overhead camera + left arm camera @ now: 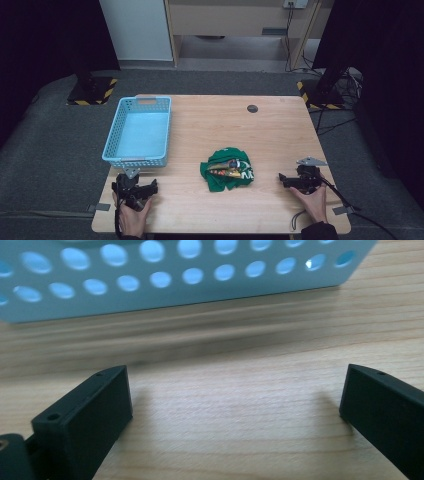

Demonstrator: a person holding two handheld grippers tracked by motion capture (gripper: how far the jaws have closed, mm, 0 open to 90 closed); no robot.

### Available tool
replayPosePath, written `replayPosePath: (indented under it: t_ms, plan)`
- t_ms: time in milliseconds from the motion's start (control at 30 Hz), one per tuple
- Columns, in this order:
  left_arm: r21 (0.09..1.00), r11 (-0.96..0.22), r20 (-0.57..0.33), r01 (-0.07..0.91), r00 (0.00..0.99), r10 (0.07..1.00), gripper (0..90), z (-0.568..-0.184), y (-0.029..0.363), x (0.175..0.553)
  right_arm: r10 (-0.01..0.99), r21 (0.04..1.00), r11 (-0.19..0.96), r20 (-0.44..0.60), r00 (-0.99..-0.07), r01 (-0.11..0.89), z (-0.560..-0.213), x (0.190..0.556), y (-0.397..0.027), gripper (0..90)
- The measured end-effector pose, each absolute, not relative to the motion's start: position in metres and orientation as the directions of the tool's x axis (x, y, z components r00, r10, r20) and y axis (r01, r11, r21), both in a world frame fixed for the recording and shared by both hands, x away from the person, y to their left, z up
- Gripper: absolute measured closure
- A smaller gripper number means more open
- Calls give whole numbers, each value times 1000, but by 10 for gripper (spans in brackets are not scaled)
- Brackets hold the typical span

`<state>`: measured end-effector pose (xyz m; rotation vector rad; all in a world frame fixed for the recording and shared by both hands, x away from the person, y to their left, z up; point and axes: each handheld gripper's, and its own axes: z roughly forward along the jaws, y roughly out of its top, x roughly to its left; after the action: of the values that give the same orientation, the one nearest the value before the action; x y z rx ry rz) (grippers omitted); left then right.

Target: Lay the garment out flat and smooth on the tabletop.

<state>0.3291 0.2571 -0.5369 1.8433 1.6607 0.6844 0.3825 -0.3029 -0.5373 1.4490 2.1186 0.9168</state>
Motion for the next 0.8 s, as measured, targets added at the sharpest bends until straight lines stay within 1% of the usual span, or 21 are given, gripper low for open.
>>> replayPosePath:
  t_ms: [33,67,133,200,267,367,800]
  plan:
    - [702,-77,4,708,105,995,0,-537,255,330,928,716,232,41,-372,659,-536,382,-304,47]
    - [701,-75,7,709,98,995,0,-537,254,331,929,744,204,57,-365,636,-530,378,-307,81]
    - [701,-67,6,710,88,996,0,-537,252,331,929,754,191,69,-365,628,-528,377,-308,83]
    - [701,-55,4,711,72,997,0,-537,250,332,923,779,163,97,-373,605,-518,373,-309,86]
    - [700,-52,6,713,67,998,0,-537,249,332,920,786,163,97,-379,597,-515,372,-308,89]
    - [701,-49,5,712,64,998,0,-537,248,333,906,798,174,100,-411,577,-502,369,-300,101]
    - [701,-58,5,711,77,997,0,-537,245,334,870,816,206,100,-484,540,-475,369,-280,136]
